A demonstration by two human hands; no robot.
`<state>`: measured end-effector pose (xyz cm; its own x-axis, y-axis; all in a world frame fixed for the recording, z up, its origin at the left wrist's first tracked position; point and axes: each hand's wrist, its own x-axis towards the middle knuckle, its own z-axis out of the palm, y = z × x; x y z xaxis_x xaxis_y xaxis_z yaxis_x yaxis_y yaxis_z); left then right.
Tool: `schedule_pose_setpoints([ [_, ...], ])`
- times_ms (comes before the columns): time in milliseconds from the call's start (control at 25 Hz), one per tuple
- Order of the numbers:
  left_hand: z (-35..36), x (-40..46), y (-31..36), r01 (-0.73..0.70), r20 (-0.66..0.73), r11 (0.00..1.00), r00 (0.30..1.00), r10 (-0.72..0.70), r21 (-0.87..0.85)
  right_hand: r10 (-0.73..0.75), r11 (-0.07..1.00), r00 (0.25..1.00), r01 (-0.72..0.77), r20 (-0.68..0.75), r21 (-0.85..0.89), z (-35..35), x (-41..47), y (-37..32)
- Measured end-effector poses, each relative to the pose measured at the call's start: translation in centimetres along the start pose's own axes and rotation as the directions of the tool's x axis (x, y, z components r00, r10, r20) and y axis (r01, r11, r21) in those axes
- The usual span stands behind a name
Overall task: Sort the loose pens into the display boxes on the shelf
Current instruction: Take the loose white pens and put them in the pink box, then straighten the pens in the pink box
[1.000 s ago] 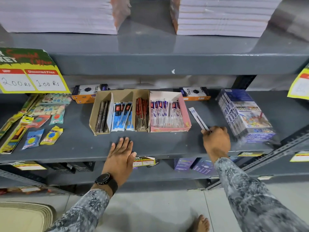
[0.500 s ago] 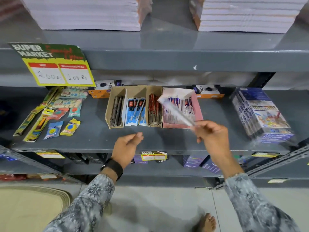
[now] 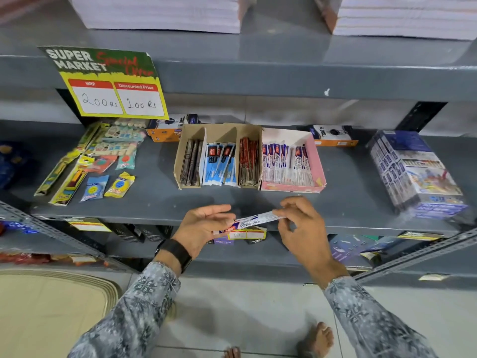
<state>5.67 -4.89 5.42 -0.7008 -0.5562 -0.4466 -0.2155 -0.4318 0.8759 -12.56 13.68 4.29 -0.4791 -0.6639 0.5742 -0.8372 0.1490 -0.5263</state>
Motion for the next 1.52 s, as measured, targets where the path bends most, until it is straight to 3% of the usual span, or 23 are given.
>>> schedule_pose_setpoints([
  [80, 0.1, 0.2, 0.0, -0.074, -0.064, 0.995, 0.995, 0.078, 0.071, 0.238, 0.932, 0.952, -0.279, 0.191, 0.23, -0.4, -0.1, 0.0],
  [160, 0.2, 0.5, 0.2, -0.127, -0.097, 0.982, 0.985, 0.141, 0.142, 0.455, 0.741, 0.824, -0.56, 0.337, 0.371, -0.6, 0.2, 0.0],
  [240, 0.2, 0.8, 0.4, -0.158, -0.1, 0.967, 0.978, 0.181, 0.2, 0.595, 0.547, 0.69, -0.723, 0.412, 0.421, -0.7, 0.9, 0.3],
  [320, 0.4, 1.1, 0.7, -0.18, -0.089, 0.956, 0.975, 0.205, 0.233, 0.622, 0.423, 0.603, -0.795, 0.499, 0.434, -1.3, 1.6, 0.6],
  [440, 1.0, 1.5, 1.2, -0.207, -0.066, 0.937, 0.97, 0.234, 0.281, 0.599, 0.402, 0.552, -0.834, 0.58, 0.378, -2.0, 2.1, 0.6],
  [600, 1.8, 2.2, 1.3, -0.204, -0.031, 0.933, 0.974, 0.223, 0.297, 0.616, 0.471, 0.548, -0.832, 0.566, 0.293, -2.5, 2.6, 0.6],
  [680, 2.0, 2.3, 1.0, -0.239, -0.065, 0.898, 0.958, 0.281, 0.369, 0.619, 0.498, 0.535, -0.834, 0.575, 0.239, -3.0, 2.8, 0.6],
  [720, 1.9, 2.3, 0.8, -0.277, -0.102, 0.818, 0.922, 0.374, 0.504, 0.643, 0.488, 0.539, -0.836, 0.544, 0.252, -3.4, 2.8, 0.7],
  [800, 1.2, 2.3, -0.3, -0.282, -0.046, 0.499, 0.835, 0.548, 0.82, 0.728, 0.399, 0.549, -0.826, 0.41, 0.398, -4.3, 2.7, 0.8],
  [920, 0.3, 2.5, -3.0, -0.222, 0.17, 0.067, 0.879, 0.445, 0.973, 0.866, 0.154, 0.426, -0.726, 0.262, 0.67, -4.9, 3.1, 0.9],
  [1000, 0.2, 2.6, -4.1, -0.187, 0.177, -0.02, 0.879, 0.442, 0.982, 0.911, 0.09, 0.351, -0.683, 0.218, 0.725, -4.1, 4.3, 1.0],
  [1080, 0.4, 2.8, -4.2, -0.174, 0.16, -0.007, 0.887, 0.433, 0.985, 0.938, 0.166, 0.329, -0.707, 0.112, 0.688, -2.7, 6.4, 1.4],
  [1160, 0.4, 3.0, -4.0, -0.176, 0.158, 0.004, 0.892, 0.423, 0.984, 0.938, 0.306, 0.345, -0.762, -0.043, 0.57, -1.5, 8.9, 1.9],
  [1240, 0.3, 3.1, -4.0, -0.172, 0.157, -0.002, 0.892, 0.424, 0.985, 0.923, 0.378, 0.361, -0.796, -0.132, 0.473, -0.9, 10.9, 2.3],
  [1400, 0.3, 3.0, -4.1, -0.17, 0.152, 0.001, 0.883, 0.445, 0.985, 0.842, 0.539, 0.526, -0.831, -0.123, 0.137, 0.2, 12.5, 2.3],
  [1520, 0.2, 3.0, -4.1, -0.177, 0.158, 0.001, 0.88, 0.449, 0.984, 0.819, 0.574, 0.574, -0.819, -0.01, 0.008, 0.8, 12.9, 1.7],
])
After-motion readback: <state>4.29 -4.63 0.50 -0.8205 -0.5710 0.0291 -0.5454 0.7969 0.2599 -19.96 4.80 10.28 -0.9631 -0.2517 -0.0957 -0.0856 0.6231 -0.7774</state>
